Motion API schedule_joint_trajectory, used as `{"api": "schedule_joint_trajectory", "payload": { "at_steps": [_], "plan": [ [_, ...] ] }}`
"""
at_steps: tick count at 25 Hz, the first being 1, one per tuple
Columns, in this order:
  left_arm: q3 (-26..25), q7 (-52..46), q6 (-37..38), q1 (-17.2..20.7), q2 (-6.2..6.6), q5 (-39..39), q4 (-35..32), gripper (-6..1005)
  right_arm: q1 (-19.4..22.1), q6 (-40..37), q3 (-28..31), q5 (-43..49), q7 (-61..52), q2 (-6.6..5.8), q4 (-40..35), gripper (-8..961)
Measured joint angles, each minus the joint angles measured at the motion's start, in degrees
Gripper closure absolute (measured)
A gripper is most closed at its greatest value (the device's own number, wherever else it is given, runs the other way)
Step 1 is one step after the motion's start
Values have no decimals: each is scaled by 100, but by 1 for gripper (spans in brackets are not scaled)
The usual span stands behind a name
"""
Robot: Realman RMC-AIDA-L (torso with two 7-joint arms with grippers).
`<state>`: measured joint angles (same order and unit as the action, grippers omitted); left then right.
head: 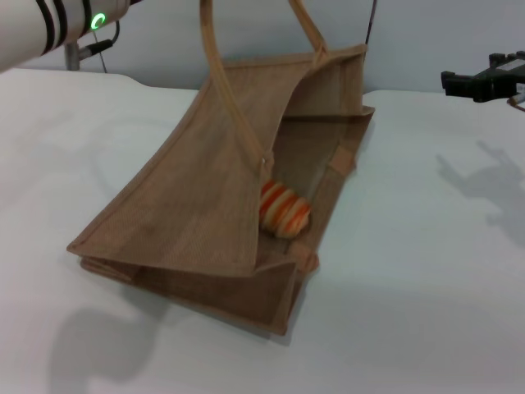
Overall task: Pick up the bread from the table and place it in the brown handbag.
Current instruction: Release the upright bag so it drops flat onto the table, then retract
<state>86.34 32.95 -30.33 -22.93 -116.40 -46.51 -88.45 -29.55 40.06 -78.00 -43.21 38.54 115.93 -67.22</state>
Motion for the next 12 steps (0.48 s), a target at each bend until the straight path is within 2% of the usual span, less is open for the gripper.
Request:
{"api": "schedule_joint_trajectory", "payload": {
  "at_steps": [5, 12],
  "plan": [
    [2, 737, -9, -33, 0, -942, 124, 163, 0, -43, 2, -150, 11, 0, 6, 119],
    [31, 2393, -171, -151, -5, -2661, 540, 152, 2, -60, 4, -214, 30, 0, 17, 119]
  ]
}}
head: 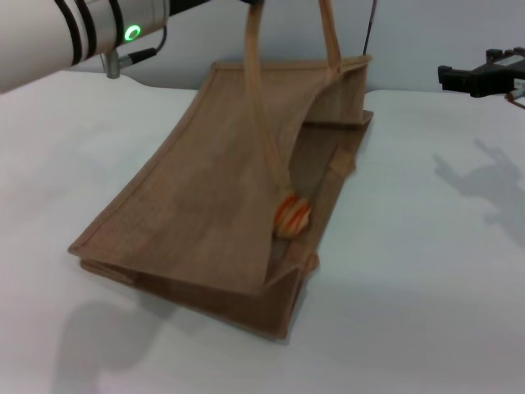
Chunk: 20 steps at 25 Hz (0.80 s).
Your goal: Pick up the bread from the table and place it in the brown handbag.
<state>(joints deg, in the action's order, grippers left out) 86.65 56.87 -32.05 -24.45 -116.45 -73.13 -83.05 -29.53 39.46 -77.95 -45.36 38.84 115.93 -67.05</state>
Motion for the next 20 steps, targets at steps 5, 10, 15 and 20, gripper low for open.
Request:
{"api": "schedule_joint_trajectory", "payload": {
  "at_steps": [5, 10, 15, 20],
  "plan": [
    [-29, 761, -367, -24, 5, -698, 92, 154, 0, -1, 0, 0, 1, 0, 1, 119],
    [-58, 1284, -579, -24, 5, -1221, 184, 156, 0, 0, 0, 0, 1, 0, -5, 120],
    [-205, 1565, -387, 119, -14, -1398, 389, 157, 14, -91, -53, -33, 59, 0, -1, 120],
    [-291, 2134, 109, 403, -30, -1594, 647, 159, 335, -1085, -790, -299, 77, 1, -124, 120]
  ]
}}
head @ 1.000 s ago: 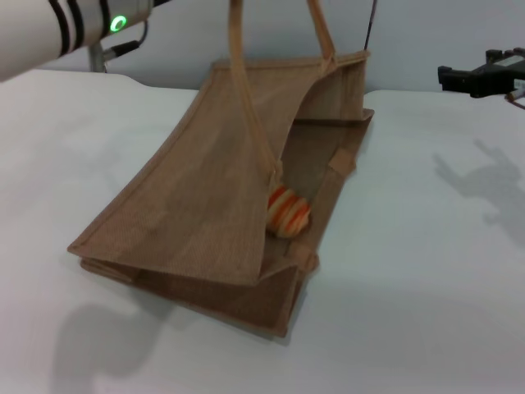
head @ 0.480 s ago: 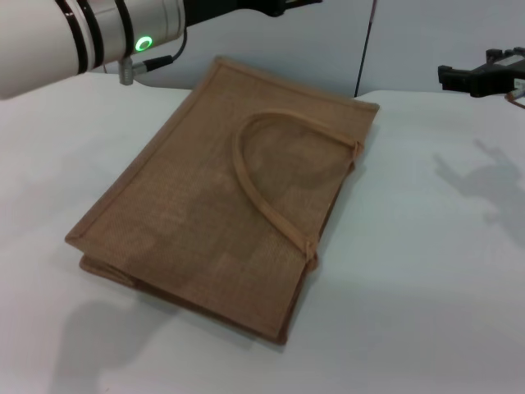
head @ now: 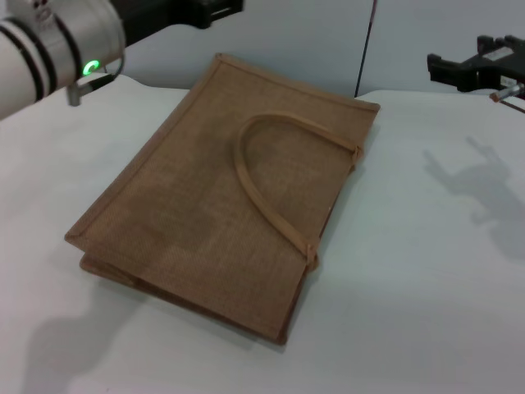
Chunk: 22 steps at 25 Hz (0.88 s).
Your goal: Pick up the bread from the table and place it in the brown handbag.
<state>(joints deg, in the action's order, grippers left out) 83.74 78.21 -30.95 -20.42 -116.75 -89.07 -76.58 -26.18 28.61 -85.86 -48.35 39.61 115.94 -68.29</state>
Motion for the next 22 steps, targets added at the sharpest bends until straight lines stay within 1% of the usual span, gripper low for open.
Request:
{"api": "schedule_joint_trajectory", "payload": {
  "at_steps": [2, 4, 8, 9, 10, 11, 12, 14, 18, 22],
  "plan": [
    [4, 412, 179, 91, -5, -340, 113, 161, 189, -517, -331, -24, 2, -1, -119, 120],
    [1, 873, 252, 151, -5, -824, 235, 163, 316, -920, -537, -27, 2, -1, -158, 121],
    [-33, 2206, 304, 282, -8, -2265, 587, 166, 605, -1860, -895, -38, 3, -3, -167, 124],
    [-33, 2206, 304, 282, -8, -2265, 587, 167, 699, -2120, -1012, -39, 3, 0, -182, 124],
    [-37, 2513, 294, 305, -9, -2610, 685, 168, 790, -2413, -1139, -40, 3, -3, -200, 125],
    [-42, 3257, 261, 376, -10, -3388, 924, 168, 878, -2715, -1292, -41, 2, 0, -215, 126],
    [-43, 3351, 261, 390, -10, -3477, 947, 169, 948, -2978, -1410, -42, -1, -3, -225, 126],
    [-31, 3793, 257, 455, -10, -3896, 1046, 170, 1088, -3593, -1689, -43, -26, -6, -233, 127],
    [-3, 4495, 245, 541, -21, -4560, 1202, 170, 1247, -4639, -2102, -45, -232, -8, -130, 128],
    [-10, 5017, 8, 627, -24, -5134, 1492, 170, 1315, -5779, -2555, 1, -1141, -29, 253, 128]
  ]
}}
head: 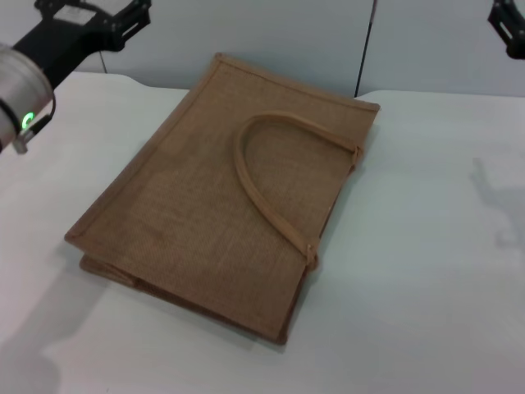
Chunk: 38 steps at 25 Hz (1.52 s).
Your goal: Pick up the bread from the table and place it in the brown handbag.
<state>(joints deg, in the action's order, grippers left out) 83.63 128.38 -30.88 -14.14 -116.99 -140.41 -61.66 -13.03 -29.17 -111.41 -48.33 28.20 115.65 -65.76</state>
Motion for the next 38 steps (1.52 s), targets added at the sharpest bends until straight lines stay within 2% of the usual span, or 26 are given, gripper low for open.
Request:
{"api": "schedule_joint_trajectory", "payload": {
  "at_steps": [3, 8, 12, 16, 22, 27, 32, 38],
  "plan": [
    [-30, 410, -287, 21, 0, -524, 364, 170, 23, -868, -288, 374, -970, -31, 480, 128],
    [-4, 1192, -625, -62, -2, -1287, 995, 171, -132, -2216, -323, 1832, -2894, -21, 1810, 127],
    [6, 1869, -956, -180, -14, -1703, 1520, 171, -661, -3208, -546, 2009, -3061, 16, 3189, 127],
    [16, 2247, -1174, -368, -17, -1913, 1999, 171, -1072, -3362, -768, 1967, -3066, 23, 3993, 127],
    [86, 3004, -1710, -718, -64, -2507, 3049, 170, -1331, -3336, -757, 1880, -3054, 31, 4660, 127],
    [45, 3085, -1874, -798, -70, -2564, 3557, 170, -1200, -3387, -749, 1843, -3065, 30, 4832, 128],
    [-5, 3100, -2113, -653, -70, -2577, 3693, 170, -925, -3556, -763, 1844, -3066, 56, 4851, 127],
    [-6, 3104, -2700, -272, -70, -2581, 3737, 170, -513, -4252, -816, 1867, -3081, 96, 4824, 127]
  ]
}}
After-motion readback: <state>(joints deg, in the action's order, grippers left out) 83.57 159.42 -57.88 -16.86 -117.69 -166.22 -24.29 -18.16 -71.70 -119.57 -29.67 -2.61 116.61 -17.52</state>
